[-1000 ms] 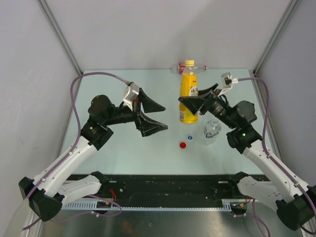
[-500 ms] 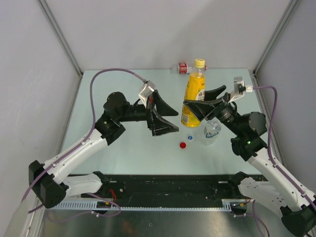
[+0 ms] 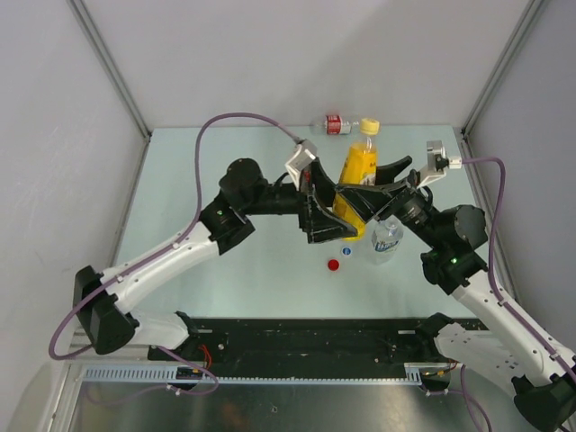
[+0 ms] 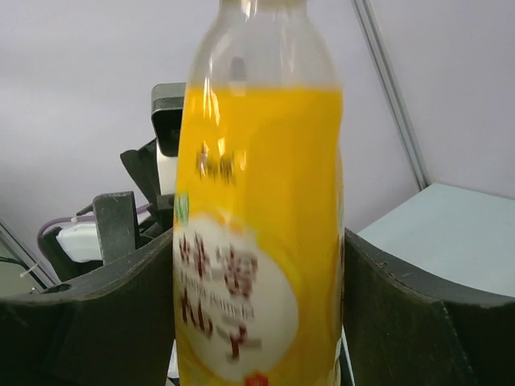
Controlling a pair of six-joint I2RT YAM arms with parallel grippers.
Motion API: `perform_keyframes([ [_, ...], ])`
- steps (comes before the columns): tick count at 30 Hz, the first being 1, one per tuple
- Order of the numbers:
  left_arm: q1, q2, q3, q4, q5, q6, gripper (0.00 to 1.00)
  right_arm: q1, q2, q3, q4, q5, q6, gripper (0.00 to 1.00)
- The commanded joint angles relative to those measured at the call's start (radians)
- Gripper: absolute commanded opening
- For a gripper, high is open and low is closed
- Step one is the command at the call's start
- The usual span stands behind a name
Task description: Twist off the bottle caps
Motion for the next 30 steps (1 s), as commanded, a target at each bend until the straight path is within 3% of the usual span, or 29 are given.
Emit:
perform_keyframes([
  [1, -0.037, 0.046, 0.077, 0.033, -0.033, -0.003, 0.99, 0.007, -0.024, 0.004, 0.018, 0.014, 0.0, 0.73],
  [6, -0.063, 0.071, 0.096, 0.04, -0.059, 0.005, 0.96, 0.008, -0.045, 0.004, -0.033, 0.037, -0.016, 0.73],
  [12, -0.089, 0.097, 0.088, 0.043, -0.028, 0.01, 0.68, 0.007, -0.059, 0.004, -0.083, 0.058, -0.032, 0.73],
  [14, -0.094, 0.1, 0.064, 0.043, -0.021, 0.018, 0.63, 0.007, -0.058, 0.004, -0.096, 0.059, -0.037, 0.73],
  [16, -0.096, 0.079, 0.02, 0.043, -0.042, 0.038, 0.65, 0.007, -0.059, 0.003, -0.113, 0.059, -0.046, 0.73],
  [20, -0.094, 0.008, -0.067, 0.004, -0.124, 0.109, 0.79, 0.004, -0.078, 0.004, -0.192, 0.079, -0.082, 0.73],
  [30, -0.041, -0.138, -0.119, -0.317, -0.382, 0.304, 0.93, -0.009, -0.146, 0.003, -0.524, 0.129, -0.245, 0.75],
])
